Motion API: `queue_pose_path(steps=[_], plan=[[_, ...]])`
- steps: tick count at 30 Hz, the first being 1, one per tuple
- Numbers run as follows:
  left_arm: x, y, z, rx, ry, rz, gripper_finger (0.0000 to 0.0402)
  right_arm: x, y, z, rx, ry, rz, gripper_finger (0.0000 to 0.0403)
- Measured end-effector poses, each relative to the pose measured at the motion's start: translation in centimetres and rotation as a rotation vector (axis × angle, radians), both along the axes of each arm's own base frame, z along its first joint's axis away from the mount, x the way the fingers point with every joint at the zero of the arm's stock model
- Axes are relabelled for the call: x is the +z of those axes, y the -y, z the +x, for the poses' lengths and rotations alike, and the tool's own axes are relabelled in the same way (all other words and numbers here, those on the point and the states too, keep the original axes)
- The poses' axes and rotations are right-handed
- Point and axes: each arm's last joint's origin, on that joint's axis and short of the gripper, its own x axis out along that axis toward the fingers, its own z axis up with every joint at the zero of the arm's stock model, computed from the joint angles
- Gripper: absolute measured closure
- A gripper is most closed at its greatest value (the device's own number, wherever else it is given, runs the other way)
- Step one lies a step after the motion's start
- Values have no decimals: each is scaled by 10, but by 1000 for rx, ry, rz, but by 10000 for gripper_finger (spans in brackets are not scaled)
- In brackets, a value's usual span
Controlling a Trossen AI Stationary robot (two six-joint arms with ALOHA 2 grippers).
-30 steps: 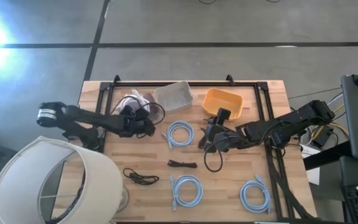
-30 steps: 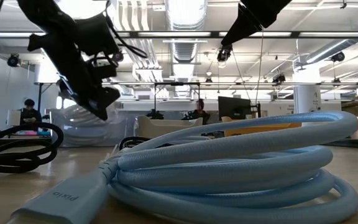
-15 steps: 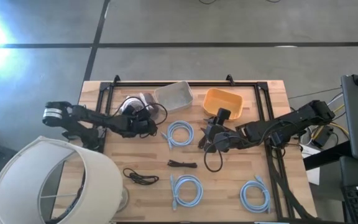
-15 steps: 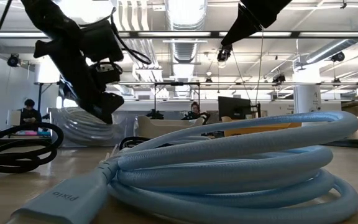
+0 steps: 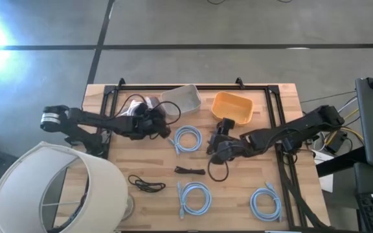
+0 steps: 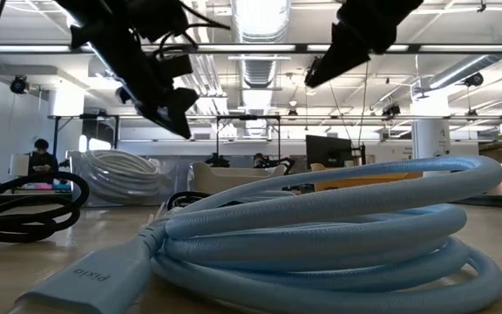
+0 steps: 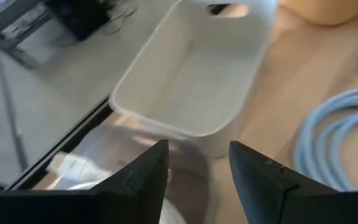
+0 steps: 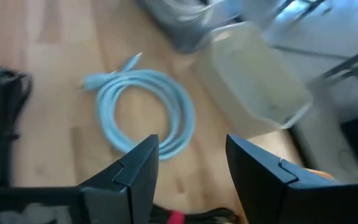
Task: Pick & Place USB Port
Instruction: Put the top blue HDMI cable into the gray bin
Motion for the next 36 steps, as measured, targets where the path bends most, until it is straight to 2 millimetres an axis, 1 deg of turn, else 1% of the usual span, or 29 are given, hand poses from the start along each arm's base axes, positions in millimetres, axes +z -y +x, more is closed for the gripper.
queue_pose_path(steps=[5,9,15,20,26,32,36], plan=[[0,4,4,-96,11,-57,227,-19,0,9,14,-70,20,199],[-1,6,5,-169,22,-132,227,-34,6,19,52,-133,107,186],[-1,7,6,-187,25,-151,227,-61,14,37,86,-203,155,175],[-1,7,6,-186,24,-149,227,-84,15,56,161,-228,163,174],[-2,7,5,-184,23,-148,227,-99,15,80,181,-267,143,174],[-2,7,5,-185,22,-147,227,-114,24,103,141,-301,148,182],[-2,7,5,-197,7,-138,227,-123,32,109,102,-391,156,200]])
